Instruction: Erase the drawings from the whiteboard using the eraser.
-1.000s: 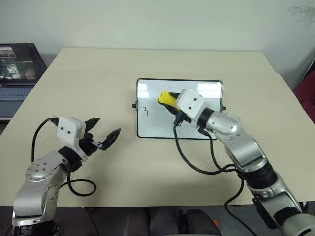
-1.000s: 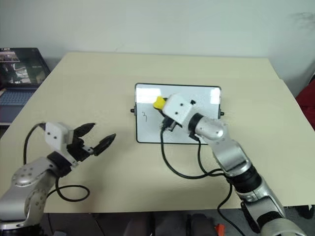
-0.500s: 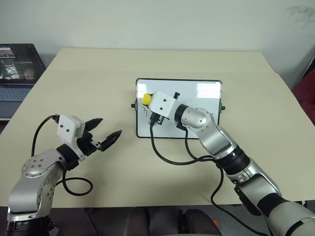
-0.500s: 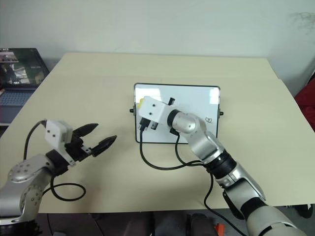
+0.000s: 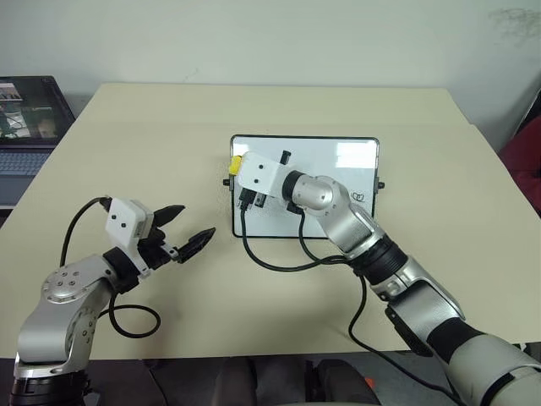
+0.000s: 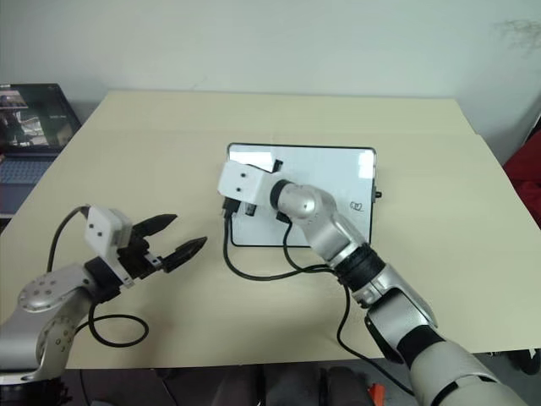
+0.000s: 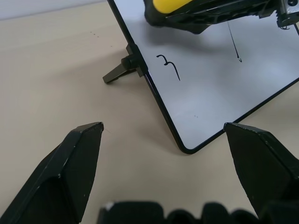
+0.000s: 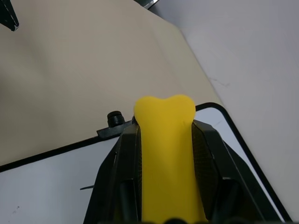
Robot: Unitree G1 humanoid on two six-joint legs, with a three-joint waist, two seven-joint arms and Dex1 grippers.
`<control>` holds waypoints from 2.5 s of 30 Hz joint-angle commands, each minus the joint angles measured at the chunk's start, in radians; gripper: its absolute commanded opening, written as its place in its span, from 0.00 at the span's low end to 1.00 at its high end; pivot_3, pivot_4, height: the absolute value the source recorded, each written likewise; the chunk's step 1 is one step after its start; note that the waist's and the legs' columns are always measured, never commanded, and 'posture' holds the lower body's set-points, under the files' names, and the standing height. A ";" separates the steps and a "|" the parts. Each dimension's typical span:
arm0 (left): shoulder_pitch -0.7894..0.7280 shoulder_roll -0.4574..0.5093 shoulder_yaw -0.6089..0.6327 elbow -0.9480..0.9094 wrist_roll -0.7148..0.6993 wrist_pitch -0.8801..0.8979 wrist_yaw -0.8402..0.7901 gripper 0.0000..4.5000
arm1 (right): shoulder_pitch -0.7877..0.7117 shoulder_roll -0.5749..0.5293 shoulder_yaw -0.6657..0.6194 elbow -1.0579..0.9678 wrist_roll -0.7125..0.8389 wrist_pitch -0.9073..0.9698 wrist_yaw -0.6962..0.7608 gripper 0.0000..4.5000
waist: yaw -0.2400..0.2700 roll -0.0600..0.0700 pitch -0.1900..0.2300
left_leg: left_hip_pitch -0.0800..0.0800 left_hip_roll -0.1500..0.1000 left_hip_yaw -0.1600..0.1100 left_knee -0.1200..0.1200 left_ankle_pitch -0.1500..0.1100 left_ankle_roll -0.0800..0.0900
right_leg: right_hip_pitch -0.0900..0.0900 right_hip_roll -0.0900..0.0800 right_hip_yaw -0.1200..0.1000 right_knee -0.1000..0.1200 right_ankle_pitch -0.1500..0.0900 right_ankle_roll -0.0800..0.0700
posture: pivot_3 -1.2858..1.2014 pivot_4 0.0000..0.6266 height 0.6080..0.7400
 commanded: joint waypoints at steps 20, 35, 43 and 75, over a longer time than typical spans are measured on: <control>-0.016 0.013 -0.026 -0.037 0.000 -0.009 -0.019 1.00 | 0.103 -0.044 0.068 0.079 -0.062 0.086 0.191 0.25 | 0.001 -0.001 -0.001 | 0.003 -0.001 -0.001 0.001 0.000 0.000 | 0.001 -0.001 -0.001 0.006 0.000 0.000 | 0.52 0.24 1.00; -0.017 0.002 -0.042 -0.031 0.007 -0.016 -0.020 1.00 | -0.088 -0.037 -0.019 0.159 -0.050 0.025 0.103 0.25 | 0.000 -0.001 0.001 | 0.002 -0.001 -0.001 0.004 0.001 0.001 | -0.002 -0.001 0.000 0.013 0.000 0.000 | 0.52 0.24 1.00; -0.016 0.000 -0.048 -0.028 0.009 -0.021 -0.023 1.00 | -0.147 -0.026 -0.015 0.271 -0.052 -0.019 0.111 0.25 | 0.000 -0.001 0.001 | 0.000 -0.001 0.000 0.003 0.001 0.001 | -0.006 -0.001 0.001 0.013 0.000 0.000 | 0.52 0.24 1.00; -0.067 -0.018 -0.085 -0.022 0.009 -0.032 -0.033 1.00 | 0.415 -0.161 -0.419 -0.820 0.362 0.455 0.249 0.25 | 0.004 -0.002 0.001 | -0.015 -0.001 0.000 0.001 0.002 0.001 | -0.015 -0.003 -0.001 0.005 0.000 0.000 | 0.52 0.24 1.00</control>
